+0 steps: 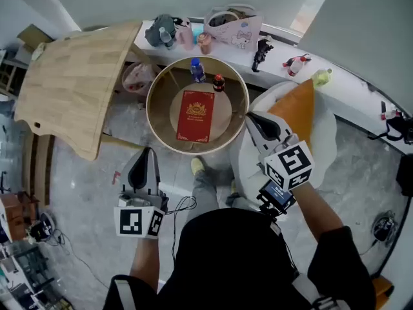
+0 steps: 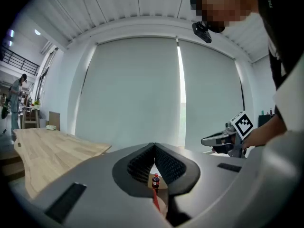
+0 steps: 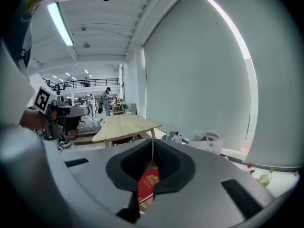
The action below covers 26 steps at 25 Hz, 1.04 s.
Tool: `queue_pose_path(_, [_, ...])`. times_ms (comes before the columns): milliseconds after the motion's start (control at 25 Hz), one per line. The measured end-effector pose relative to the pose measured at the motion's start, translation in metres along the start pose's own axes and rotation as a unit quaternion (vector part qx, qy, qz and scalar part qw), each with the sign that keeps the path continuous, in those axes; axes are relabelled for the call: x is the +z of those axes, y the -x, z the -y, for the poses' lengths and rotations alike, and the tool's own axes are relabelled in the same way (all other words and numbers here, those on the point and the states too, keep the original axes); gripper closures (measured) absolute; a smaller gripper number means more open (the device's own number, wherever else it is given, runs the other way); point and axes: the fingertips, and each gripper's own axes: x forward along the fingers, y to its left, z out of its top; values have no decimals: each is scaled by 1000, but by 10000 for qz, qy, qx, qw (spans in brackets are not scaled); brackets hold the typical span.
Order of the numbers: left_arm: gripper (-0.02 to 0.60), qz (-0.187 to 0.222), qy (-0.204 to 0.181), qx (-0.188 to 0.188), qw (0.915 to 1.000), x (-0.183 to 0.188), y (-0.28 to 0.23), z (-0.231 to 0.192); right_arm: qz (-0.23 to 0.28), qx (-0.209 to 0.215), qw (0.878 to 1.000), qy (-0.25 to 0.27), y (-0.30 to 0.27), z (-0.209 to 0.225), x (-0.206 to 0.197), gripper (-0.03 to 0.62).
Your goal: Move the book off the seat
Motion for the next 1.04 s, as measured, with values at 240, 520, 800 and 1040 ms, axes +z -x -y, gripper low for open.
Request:
queue_pose_path(240, [569,259,-124,-135,9995,17,35,59,278,-235,9982,480,78,-13,18,574])
queue_pose_path(520, [569,375,-167,-236,9989,23,48,88,696,-347,9964,339,112,-15,26,574])
queue_pose_path(800, [569,413,-175,-216,9988,28,55,101,815,-265,9958,323,118,-20,33,574])
queue_pose_path(1040, [569,452,-189,-89,9988,35,67,96,846,-146,9959,279,119,-32,39,574])
